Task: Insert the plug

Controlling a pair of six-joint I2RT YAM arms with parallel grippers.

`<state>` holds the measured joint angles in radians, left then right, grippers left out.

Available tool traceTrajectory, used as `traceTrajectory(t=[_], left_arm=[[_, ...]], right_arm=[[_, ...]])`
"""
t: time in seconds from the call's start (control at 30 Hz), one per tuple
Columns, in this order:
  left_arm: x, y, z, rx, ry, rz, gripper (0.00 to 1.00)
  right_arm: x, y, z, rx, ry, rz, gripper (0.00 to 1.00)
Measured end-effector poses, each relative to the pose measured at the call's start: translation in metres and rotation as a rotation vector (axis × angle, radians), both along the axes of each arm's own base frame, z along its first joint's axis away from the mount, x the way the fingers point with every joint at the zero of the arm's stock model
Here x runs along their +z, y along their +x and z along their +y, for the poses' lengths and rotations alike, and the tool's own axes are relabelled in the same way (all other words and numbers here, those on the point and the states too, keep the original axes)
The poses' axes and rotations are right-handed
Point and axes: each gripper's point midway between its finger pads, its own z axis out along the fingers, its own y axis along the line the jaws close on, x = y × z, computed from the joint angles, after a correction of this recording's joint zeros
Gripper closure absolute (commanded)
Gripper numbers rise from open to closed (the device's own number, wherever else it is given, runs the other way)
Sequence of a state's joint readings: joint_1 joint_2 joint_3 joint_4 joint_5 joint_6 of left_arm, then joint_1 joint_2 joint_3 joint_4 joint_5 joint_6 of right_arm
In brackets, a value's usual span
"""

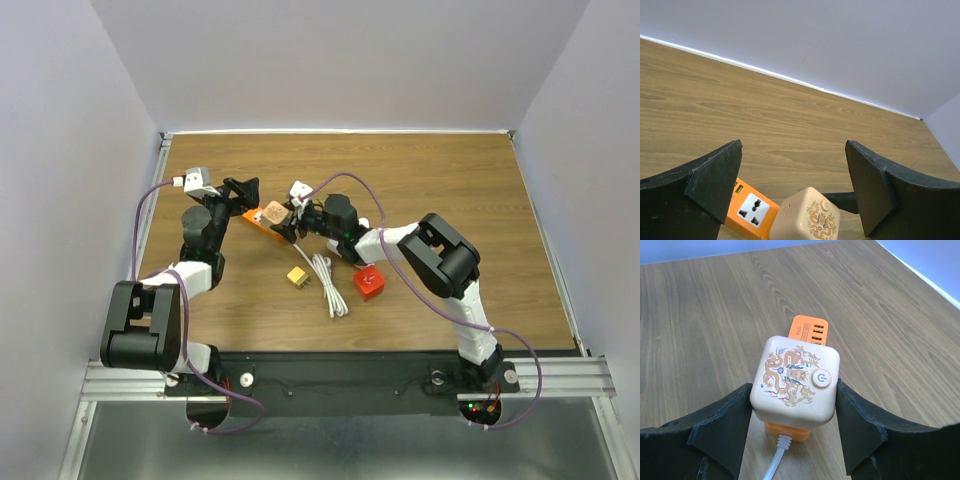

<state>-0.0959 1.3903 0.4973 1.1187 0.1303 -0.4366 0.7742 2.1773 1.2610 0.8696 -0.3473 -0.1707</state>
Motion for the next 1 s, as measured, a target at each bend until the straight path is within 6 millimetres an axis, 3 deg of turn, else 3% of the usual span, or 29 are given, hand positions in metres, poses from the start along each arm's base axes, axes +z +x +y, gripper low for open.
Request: traceTrajectory(t=[0.6,1.0], left_arm=[[0.000,0.000,0.000,0.000,0.000,0.000,0.05],[0.000,0.000,0.000,0.000,0.000,0.000,0.05]], right_arm=[[-0.010,-0.011,-0.001,-0.072,0.002,0.001,0.99],[-0.008,-0.005,-0.003,-0.130,-0.002,0.005,0.99]])
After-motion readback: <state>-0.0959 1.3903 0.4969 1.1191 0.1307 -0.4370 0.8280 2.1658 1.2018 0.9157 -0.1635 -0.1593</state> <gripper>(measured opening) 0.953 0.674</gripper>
